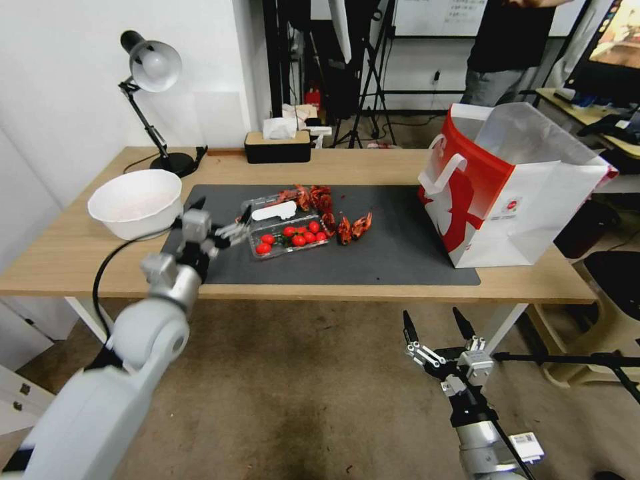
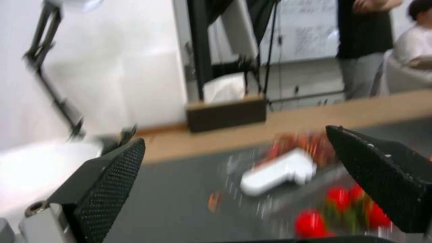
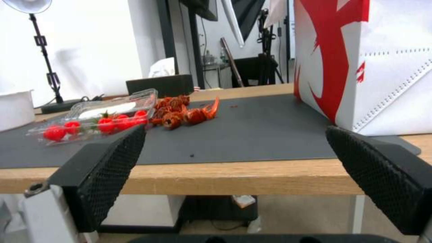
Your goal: Pick up the trash from the table and place it into the takeout bag.
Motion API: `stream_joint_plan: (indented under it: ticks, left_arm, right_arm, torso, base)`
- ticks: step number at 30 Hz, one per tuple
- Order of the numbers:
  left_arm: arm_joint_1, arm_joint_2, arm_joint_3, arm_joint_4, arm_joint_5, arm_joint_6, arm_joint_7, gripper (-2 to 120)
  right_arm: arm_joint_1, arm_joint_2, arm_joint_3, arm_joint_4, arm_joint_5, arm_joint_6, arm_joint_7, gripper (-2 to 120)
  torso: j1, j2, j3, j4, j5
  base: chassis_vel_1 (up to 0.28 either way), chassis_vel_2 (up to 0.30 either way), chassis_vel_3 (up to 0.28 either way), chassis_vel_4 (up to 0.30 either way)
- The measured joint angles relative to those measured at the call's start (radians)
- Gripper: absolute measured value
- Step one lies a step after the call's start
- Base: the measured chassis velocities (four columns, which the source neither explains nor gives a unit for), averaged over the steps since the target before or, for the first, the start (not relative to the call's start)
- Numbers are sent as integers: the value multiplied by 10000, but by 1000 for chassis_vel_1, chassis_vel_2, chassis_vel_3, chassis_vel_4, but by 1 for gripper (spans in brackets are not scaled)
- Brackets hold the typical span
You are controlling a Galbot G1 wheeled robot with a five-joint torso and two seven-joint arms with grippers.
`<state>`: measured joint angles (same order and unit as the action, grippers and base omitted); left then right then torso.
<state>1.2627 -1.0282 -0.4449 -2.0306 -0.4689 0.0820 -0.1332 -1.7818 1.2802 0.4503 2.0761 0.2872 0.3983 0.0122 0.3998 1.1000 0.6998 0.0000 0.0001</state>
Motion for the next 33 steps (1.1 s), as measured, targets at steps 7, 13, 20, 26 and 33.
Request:
stream_joint_plan:
  ticks: [7,13,20,26,33]
  left_arm:
    - [2136,-542,-1004,-274,302,-826,187,100]
    - [3094,-695,-1345,-76,323,-1899,402,100]
    - [3668,-1045,-1476,159,267,-2790,861,100]
    - [3788,-1187,-1508,433,249,-3141,1267,100]
    - [3900,-1249,-1604,617,258,-3263,1476,100]
  right_arm:
    - [-54,-87,59,75,53,-32,-4,100]
    - [-88,-147,47,120,80,-186,-47,100]
    - [95,-226,98,135,531,-403,-107,100]
    - [291,-285,104,113,610,-542,39,100]
    - [387,-366,84,53,610,-667,112,100]
  torso:
    - [-1,0,0,5,-3]
    - [0,0,1,0,0]
    - [1,0,1,-1,-1]
    - [2,0,2,-1,-1]
    - [2,1,1,0,-1]
  base:
    - [0,0,0,0]
    - [0,0,0,0]
    - [0,0,0,0]
    - [0,0,0,0]
    - [0,0,0,0]
